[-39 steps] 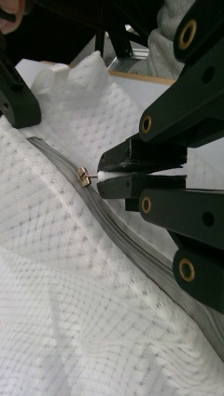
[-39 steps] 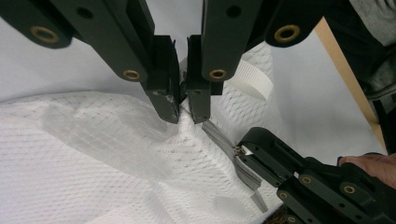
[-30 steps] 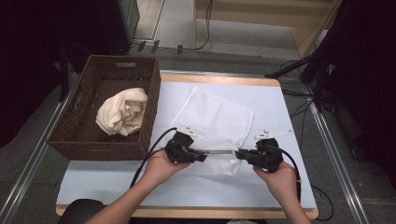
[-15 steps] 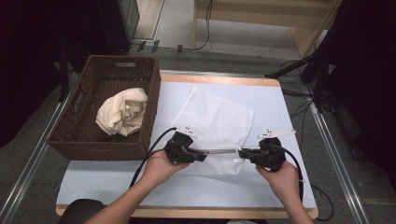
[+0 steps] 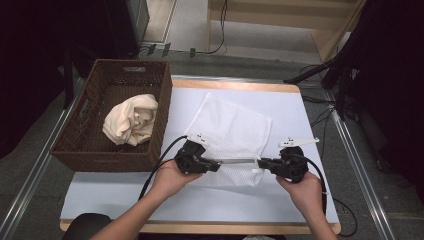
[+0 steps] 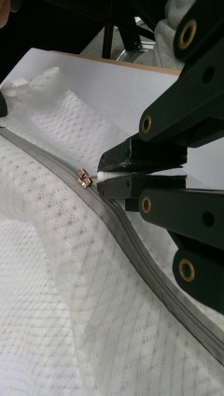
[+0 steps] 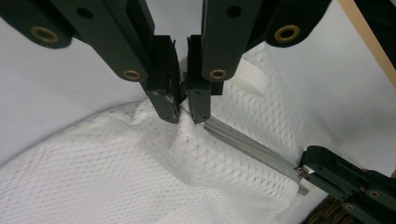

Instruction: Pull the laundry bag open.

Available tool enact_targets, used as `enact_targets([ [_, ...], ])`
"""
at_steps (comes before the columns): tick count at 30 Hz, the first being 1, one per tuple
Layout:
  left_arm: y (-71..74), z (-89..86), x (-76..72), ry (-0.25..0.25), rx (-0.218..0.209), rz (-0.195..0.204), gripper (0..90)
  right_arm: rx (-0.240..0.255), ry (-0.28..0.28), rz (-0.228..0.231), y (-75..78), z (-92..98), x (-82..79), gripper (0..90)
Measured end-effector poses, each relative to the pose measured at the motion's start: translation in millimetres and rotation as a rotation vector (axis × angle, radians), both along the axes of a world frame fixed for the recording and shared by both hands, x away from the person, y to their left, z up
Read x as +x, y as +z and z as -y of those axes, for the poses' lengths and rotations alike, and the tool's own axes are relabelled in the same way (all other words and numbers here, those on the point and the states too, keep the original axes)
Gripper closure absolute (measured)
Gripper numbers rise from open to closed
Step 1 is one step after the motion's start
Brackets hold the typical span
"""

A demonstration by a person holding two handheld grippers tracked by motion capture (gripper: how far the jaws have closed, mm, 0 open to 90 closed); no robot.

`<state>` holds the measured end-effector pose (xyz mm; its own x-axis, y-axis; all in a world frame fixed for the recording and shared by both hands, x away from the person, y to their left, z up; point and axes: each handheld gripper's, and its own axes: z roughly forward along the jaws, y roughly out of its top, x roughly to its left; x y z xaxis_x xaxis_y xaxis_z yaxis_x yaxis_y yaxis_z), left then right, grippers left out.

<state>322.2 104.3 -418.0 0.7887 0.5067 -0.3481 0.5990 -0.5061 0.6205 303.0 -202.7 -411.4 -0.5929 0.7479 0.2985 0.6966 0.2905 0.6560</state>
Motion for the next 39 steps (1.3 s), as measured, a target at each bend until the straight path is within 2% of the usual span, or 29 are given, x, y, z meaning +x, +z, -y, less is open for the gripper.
enact_targets([
  [6, 0.6, -4.1, 1.6, 0.013, 0.006, 0.007, 86.8, -0.001, -0.024, -0.010, -1.6, 7.7, 3.1, 85.7],
  [9, 1.4, -5.9, 2.7, 0.012, 0.001, -0.003, 86.9, 0.002, -0.027, -0.007, -1.8, 10.8, 4.3, 85.7],
  [27, 1.5, -7.1, 2.7, 0.015, -0.002, -0.008, 86.9, 0.006, -0.024, -0.026, -2.6, 10.5, 4.9, 85.7],
  [39, 2.3, -11.2, 3.9, 0.017, -0.002, -0.012, 87.0, 0.005, -0.019, -0.023, -1.6, 12.1, 5.0, 85.8],
])
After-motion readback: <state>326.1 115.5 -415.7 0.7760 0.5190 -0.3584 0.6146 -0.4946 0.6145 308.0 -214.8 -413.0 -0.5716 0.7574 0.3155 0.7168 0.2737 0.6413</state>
